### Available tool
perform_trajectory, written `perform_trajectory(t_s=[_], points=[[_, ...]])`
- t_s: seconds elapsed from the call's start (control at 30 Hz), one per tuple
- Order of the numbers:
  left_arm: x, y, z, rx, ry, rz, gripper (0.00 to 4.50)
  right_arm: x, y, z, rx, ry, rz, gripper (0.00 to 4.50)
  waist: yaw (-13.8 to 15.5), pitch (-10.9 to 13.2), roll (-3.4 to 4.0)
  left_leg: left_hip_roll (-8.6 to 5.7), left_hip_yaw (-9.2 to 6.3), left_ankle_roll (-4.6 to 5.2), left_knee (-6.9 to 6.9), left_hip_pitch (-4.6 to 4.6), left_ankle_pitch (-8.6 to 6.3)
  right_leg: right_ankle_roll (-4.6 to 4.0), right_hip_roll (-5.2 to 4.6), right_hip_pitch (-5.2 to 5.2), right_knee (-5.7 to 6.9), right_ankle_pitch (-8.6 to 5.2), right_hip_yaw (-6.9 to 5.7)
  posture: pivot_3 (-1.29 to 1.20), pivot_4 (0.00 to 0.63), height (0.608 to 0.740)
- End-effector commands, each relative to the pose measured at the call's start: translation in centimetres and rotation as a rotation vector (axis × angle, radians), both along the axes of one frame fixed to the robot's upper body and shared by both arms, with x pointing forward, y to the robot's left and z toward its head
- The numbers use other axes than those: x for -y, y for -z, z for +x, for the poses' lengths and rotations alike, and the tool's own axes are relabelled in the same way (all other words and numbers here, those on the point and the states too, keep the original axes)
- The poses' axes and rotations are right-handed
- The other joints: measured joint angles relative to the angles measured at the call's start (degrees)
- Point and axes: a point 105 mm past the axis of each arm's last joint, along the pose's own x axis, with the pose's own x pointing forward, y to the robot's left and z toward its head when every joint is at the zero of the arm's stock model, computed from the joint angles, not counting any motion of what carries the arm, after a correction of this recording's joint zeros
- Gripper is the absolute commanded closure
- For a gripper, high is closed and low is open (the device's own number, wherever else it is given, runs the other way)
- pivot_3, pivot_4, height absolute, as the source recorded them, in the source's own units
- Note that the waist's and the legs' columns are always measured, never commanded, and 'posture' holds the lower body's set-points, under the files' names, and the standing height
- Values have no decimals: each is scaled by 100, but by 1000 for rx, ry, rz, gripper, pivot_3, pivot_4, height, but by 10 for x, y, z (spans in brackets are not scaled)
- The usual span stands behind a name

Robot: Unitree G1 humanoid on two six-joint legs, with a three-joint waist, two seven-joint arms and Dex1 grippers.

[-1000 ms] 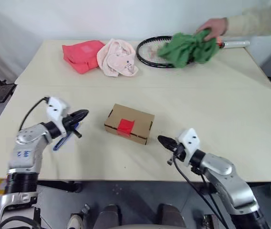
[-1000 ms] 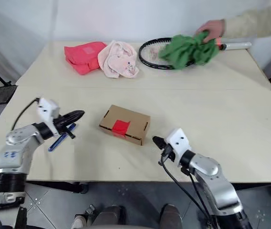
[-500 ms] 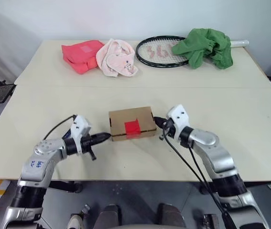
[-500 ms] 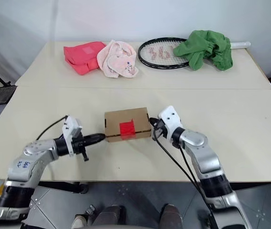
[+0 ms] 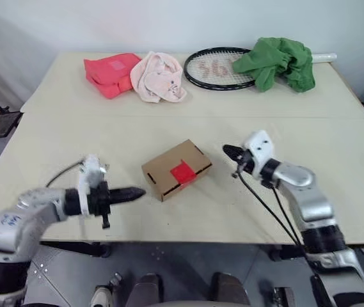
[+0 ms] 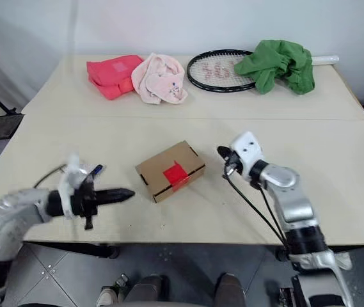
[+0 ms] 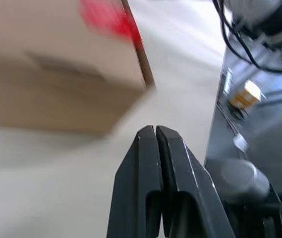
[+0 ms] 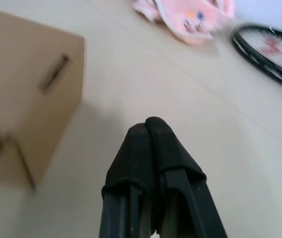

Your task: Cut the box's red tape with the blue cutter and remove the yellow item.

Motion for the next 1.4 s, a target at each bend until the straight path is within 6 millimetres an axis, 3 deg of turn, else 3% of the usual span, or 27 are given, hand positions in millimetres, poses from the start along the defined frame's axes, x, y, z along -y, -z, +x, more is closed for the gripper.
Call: perform_trajectory(t_s=[0.03, 0.1, 0.2, 0.3, 0.37, 0.5, 0.67, 0.9, 1.0, 1.3, 1.4], points=[[-4, -40, 24, 102, -38, -113, 4438, -12, -3, -33, -82, -118, 31, 4500, 29, 0, 3, 0, 0, 0, 1, 2, 0, 0, 0, 2, 0, 0, 0, 0, 150, 740], [-3, -42, 65, 180, -146, -60, 4438, -24, 16, -61, -214, -191, 25, 4500, 80, -1, 1, 0, 2, 0, 3, 4, 0, 0, 1, 3, 4, 0, 0, 0, 150, 740], [-2, -31, 104, 245, -261, 47, 4438, -35, 29, -78, -311, -192, 43, 4500, 77, -1, 0, -3, 3, 1, 15, 8, 0, 0, 2, 19, -6, 1, -3, 0, 150, 740], [1, -25, 130, 272, -333, 83, 4438, -49, 40, -89, -363, -187, 57, 4500, 50, 1, -5, -5, 14, 5, 19, 7, -3, 1, 0, 13, -9, 1, 1, 0, 150, 740], [7, -17, 135, 272, -315, 117, 4438, -58, 43, -89, -366, -191, 52, 4500, 40, 4, -11, -3, 15, 5, 18, 0, -3, 1, 0, 0, -1, 1, 1, 0, 150, 740], [23, 6, 122, 185, -202, 127, 4438, -70, 37, -75, -326, -162, 75, 4500, 38, 5, -11, -2, 22, 4, 16, -11, -3, 1, -1, -21, 6, 1, 5, 0, 150, 740], [33, 22, 87, 42, -57, 104, 4438, -73, 27, -54, -269, -141, 75, 4500, 42, 5, -11, -1, 21, 4, 20, -11, -3, 1, -2, -22, 12, 2, 7, 0, 150, 740], [31, 37, 53, -85, -50, 69, 4438, -68, 19, -36, -243, -146, 66, 4500, 35, 5, -12, 2, 22, 4, 21, -10, -4, 0, -1, -24, 19, 2, 12, 0, 150, 740], [40, 42, 40, -99, -57, 40, 4438, -63, 17, -26, -238, -150, 49, 4500, 37, 5, -12, 2, 22, 4, 23, -11, -4, 0, -1, -26, 19, 2, 13, 0, 150, 740], [50, 43, 34, -108, -120, -4, 4438, -52, 22, -11, -241, -167, -19, 4500, 46, 5, -12, 2, 22, 3, 35, -12, -5, -1, -1, -23, 20, 2, 14, 0, 150, 740], [45, 45, 33, -98, -136, 23, 4438, -41, 15, -9, -224, -158, -18, 4500, 46, 5, -12, 2, 22, 2, 35, -12, -5, -1, -1, -23, 20, 2, 14, 0, 150, 740]])
